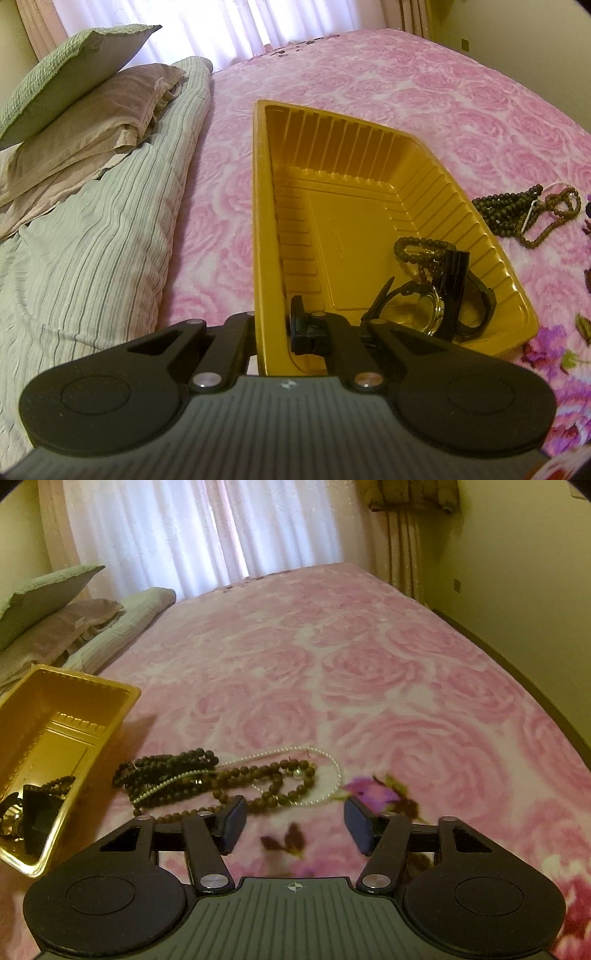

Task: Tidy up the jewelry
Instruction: 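Grasp the long dark bead strand with the right gripper and lower it into the tray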

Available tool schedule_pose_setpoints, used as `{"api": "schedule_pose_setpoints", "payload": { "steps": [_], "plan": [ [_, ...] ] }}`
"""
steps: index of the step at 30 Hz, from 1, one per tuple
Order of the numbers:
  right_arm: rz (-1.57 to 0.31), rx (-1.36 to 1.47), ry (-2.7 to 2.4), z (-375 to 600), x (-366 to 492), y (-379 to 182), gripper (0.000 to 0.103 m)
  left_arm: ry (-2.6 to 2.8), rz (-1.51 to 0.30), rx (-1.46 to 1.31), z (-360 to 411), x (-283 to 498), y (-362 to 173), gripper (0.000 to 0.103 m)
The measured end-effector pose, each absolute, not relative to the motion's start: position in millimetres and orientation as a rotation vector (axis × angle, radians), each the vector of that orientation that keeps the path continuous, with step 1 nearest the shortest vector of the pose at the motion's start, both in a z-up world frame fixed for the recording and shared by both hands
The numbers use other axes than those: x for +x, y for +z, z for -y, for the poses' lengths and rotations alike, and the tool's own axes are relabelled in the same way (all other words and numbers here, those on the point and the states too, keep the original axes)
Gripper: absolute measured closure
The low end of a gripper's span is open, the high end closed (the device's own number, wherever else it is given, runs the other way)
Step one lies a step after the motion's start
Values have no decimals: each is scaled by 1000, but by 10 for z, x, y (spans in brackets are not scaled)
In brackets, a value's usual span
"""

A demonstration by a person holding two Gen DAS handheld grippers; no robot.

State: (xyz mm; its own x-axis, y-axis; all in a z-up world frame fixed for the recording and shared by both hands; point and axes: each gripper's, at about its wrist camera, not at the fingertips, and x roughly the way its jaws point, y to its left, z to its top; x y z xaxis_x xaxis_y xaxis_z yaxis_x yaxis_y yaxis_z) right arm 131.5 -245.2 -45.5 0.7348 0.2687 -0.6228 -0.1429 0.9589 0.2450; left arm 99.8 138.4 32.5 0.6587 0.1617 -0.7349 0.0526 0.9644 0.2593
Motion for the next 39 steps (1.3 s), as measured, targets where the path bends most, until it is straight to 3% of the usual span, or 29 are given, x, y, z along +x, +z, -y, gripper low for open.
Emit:
{"api": "schedule_pose_setpoints", "payload": {
  "steps": [5,13,16,39],
  "plan": [
    [-712,183,234,2411,1507,-515,72,63,-853,270,-1384,994,331,100],
    [-739,125,196,2353,1685,-628,84,65,-854,270,-1383,995,331,100],
    [-747,125,192,2371,1681,-605,97,66,-855,273,-1386,993,333,100],
    [-449,-94,335,2291,1147,761,97,65,-851,272,-1397,991,343,100]
  ]
}}
